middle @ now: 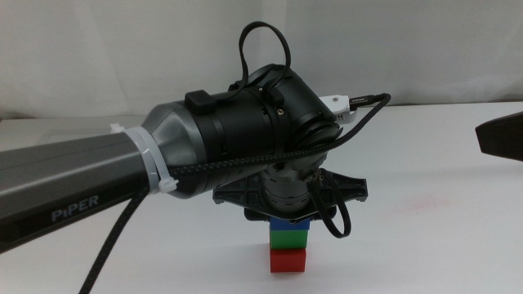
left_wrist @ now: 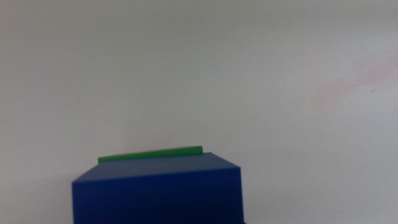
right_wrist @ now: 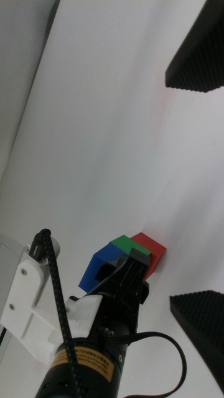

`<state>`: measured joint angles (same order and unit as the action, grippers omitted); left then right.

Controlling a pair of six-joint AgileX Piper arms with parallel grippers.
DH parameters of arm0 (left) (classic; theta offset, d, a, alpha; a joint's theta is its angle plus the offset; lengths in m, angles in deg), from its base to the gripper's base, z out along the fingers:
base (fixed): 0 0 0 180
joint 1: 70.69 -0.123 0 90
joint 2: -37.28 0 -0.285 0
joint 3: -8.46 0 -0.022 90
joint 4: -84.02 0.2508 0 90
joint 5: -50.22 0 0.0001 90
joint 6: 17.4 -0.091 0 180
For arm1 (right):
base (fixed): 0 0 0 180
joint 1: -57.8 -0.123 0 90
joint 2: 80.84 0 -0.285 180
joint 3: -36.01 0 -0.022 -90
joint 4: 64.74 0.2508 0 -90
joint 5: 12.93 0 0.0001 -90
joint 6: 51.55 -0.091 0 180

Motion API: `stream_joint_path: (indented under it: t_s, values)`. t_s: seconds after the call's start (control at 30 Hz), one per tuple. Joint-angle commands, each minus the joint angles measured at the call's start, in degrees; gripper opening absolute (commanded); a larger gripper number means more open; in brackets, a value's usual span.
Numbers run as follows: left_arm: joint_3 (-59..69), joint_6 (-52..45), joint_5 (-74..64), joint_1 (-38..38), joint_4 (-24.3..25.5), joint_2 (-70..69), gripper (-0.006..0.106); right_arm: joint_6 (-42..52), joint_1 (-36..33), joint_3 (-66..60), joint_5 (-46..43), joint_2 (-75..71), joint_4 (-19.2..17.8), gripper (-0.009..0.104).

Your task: Stack red cubes first, then green, then blue cubes in a specific spot.

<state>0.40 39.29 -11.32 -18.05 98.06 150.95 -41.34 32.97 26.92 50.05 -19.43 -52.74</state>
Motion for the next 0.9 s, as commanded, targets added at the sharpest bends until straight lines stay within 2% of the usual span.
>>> stream_joint_path:
  t_s: [0.0, 0.03, 0.07, 0.1, 0.13, 0.17, 0.23, 0.3, 0.5, 0.7, 0.87]
  values:
    - [-0.3, 1.8, 0.4, -0.1, 0.0, 0.4, -0.003, 0.3, 0.2, -0.3, -0.4, -0.2, 0.2, 0.086]
    - [-0.3, 1.3, 0.4, -0.1, 0.0, 0.5, 0.0, 0.3, 0.2, -0.3, -0.3, -0.2, 0.2, 0.086]
    - [-0.3, 1.2, 0.4, -0.1, 0.0, 0.5, 0.009, 0.3, 0.2, -0.3, -0.3, -0.2, 0.2, 0.086]
    - [-0.3, 1.2, 0.4, -0.1, 0.0, 0.5, 0.021, 0.3, 0.2, -0.3, -0.3, -0.2, 0.2, 0.086]
    - [-0.3, 1.2, 0.6, -0.1, 0.0, 0.5, 0.048, 0.3, 0.2, -0.3, -0.4, -0.2, 0.2, 0.086]
    - [-0.3, 1.2, 0.8, -0.1, 0.0, 0.5, 0.065, 0.3, 0.2, -0.3, -0.4, -0.2, 0.2, 0.086]
    - [-0.3, 1.2, 1.5, -0.1, 0.0, 0.5, 0.081, 0.3, 0.2, -0.3, -0.4, -0.2, 0.2, 0.086]
    - [-0.3, 1.2, 1.5, -0.1, 0.3, 0.5, 0.093, 0.3, 0.2, -0.3, -0.4, -0.2, 0.2, 0.086]
    - [-0.3, 1.2, 1.5, -0.1, 1.6, 0.5, 0.093, 0.3, 0.2, -0.3, -0.4, -0.2, 0.2, 0.086]
    - [-2.7, -3.1, 1.5, -0.1, 2.6, -2.2, 0.093, 0.3, 0.2, -0.3, -0.6, -0.2, 0.2, 0.086]
    - [-6.4, -8.3, 1.3, -0.1, 7.2, -6.9, 0.093, 0.3, 0.2, -0.3, -0.6, -0.2, 0.2, 0.086]
